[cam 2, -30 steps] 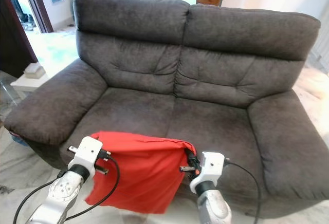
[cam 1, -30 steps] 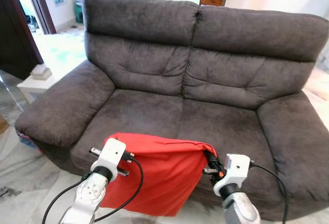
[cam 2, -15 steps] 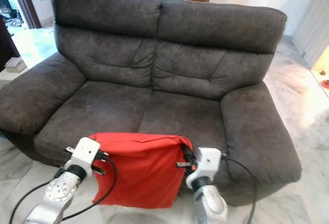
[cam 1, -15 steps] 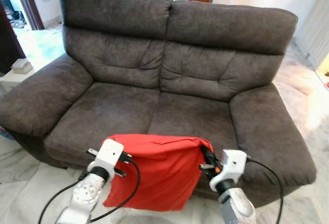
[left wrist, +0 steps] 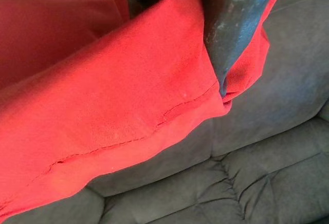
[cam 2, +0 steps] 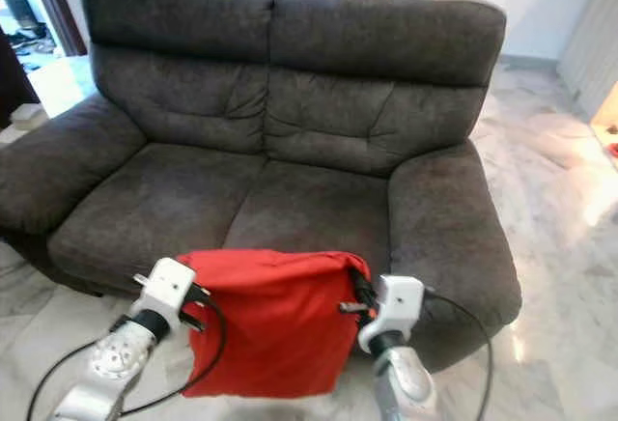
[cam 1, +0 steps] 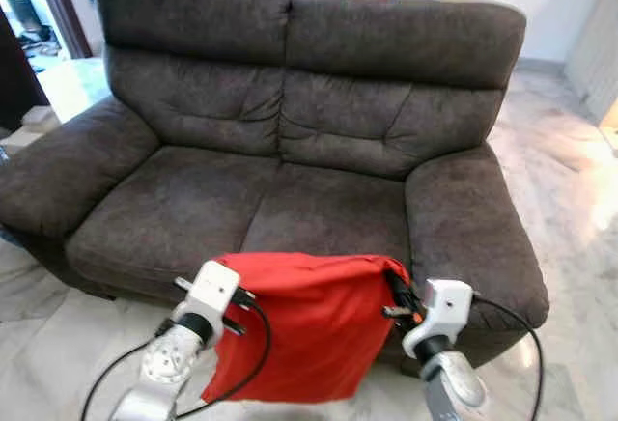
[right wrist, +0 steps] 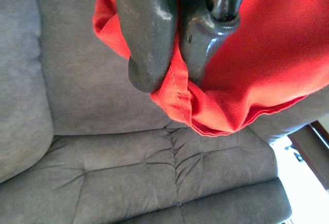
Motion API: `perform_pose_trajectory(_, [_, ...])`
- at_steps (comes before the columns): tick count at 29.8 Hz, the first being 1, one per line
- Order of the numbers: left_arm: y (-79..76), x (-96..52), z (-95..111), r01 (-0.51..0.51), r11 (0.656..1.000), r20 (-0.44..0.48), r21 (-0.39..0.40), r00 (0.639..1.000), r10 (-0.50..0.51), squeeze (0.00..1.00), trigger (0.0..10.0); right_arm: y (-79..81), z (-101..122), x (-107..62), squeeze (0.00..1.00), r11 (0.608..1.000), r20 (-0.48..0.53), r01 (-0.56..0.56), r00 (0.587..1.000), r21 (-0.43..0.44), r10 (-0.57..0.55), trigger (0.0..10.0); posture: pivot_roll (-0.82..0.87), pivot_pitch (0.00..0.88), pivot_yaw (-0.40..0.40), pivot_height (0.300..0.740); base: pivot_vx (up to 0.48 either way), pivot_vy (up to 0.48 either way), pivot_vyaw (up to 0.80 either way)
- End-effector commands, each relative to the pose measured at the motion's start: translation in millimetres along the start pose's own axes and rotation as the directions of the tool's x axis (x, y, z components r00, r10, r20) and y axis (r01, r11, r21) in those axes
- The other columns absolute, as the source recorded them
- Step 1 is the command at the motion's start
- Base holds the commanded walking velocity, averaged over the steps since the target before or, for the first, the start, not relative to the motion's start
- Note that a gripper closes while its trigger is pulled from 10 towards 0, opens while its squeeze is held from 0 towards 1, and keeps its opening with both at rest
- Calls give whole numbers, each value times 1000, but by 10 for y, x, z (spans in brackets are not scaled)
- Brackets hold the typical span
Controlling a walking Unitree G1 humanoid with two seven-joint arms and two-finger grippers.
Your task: Move the pillow to the sofa from floor
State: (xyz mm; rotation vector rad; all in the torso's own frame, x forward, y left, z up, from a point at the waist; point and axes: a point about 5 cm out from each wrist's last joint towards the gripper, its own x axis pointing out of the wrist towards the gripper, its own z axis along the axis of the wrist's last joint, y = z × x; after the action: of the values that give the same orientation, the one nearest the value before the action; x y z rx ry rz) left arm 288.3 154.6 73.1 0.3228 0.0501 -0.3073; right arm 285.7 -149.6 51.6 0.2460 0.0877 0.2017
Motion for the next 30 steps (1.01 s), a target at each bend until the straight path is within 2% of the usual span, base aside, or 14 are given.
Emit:
perform_pose_trajectory(1, [113,34,274,-39,999,143,5,989,38,0,10000,79,52,42,0,1000,31,-28,999,-1,28,10000,43,39,-8,740,0,0,0])
perform_pose_trajectory(9, [124,23,294,-33,999,157,-10,987,35,0,10000,65,68,53,0,999,38,-24,999,26,23,10000,40,24,-6,740,0,0,-69])
perform_pose_trajectory(13, [111,24,272,-24,1000,148,-10,989,25,0,10000,94,55,56,0,999,27,-44,999,-8,44,10000,42,21,-7,740,0,0,-800])
perform_pose_trajectory(30, [131,3,288,-34,999,157,-14,987,35,0,10000,103,49,44,0,999,22,-52,998,-9,52,10000,46,52,-8,740,0,0,-800])
